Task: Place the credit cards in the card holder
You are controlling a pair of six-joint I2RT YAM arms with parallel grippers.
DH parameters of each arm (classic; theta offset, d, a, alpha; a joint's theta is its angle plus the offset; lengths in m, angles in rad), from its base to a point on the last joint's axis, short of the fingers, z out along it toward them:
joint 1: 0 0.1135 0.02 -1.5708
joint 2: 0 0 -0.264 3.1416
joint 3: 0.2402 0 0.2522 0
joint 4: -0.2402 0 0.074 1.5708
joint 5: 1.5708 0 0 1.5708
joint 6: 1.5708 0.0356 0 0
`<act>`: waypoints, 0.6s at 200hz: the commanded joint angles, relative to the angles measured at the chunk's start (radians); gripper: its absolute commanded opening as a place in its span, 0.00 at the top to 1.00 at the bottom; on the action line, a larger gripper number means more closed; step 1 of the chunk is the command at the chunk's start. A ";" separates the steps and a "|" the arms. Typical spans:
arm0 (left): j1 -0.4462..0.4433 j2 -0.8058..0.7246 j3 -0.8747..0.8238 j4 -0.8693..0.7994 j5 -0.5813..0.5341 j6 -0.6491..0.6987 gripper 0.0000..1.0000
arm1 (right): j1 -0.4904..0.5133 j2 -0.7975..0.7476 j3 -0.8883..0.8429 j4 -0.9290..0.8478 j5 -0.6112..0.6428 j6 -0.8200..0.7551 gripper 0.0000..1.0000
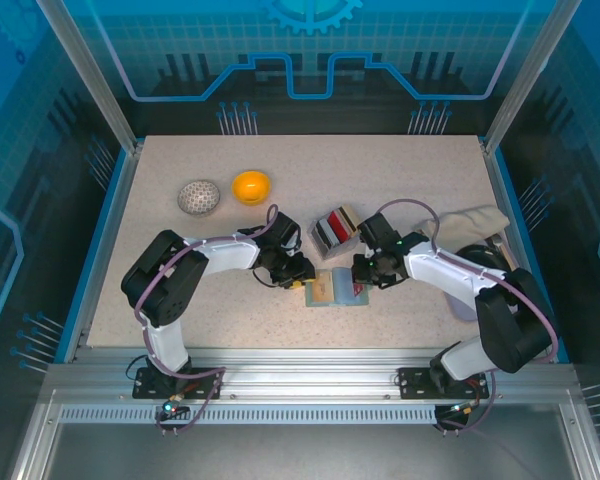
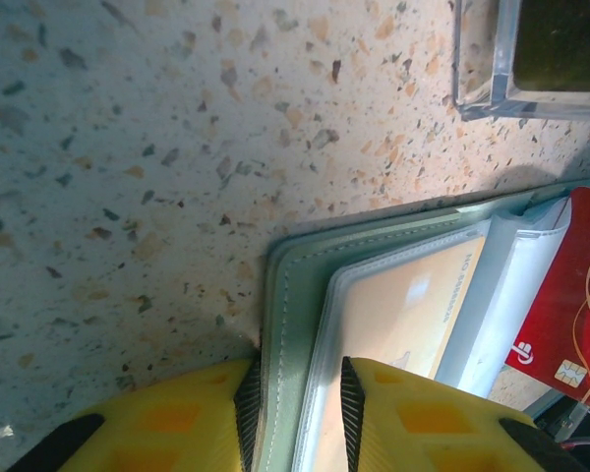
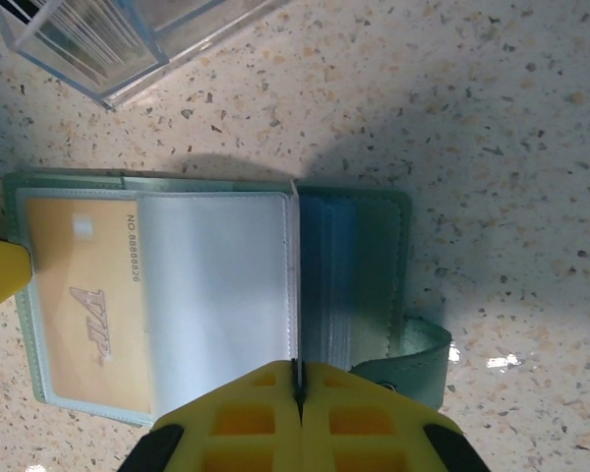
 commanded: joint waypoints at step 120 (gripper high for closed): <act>-0.030 0.031 -0.015 0.029 0.014 0.008 0.71 | 0.030 0.019 0.058 0.109 -0.210 0.027 0.99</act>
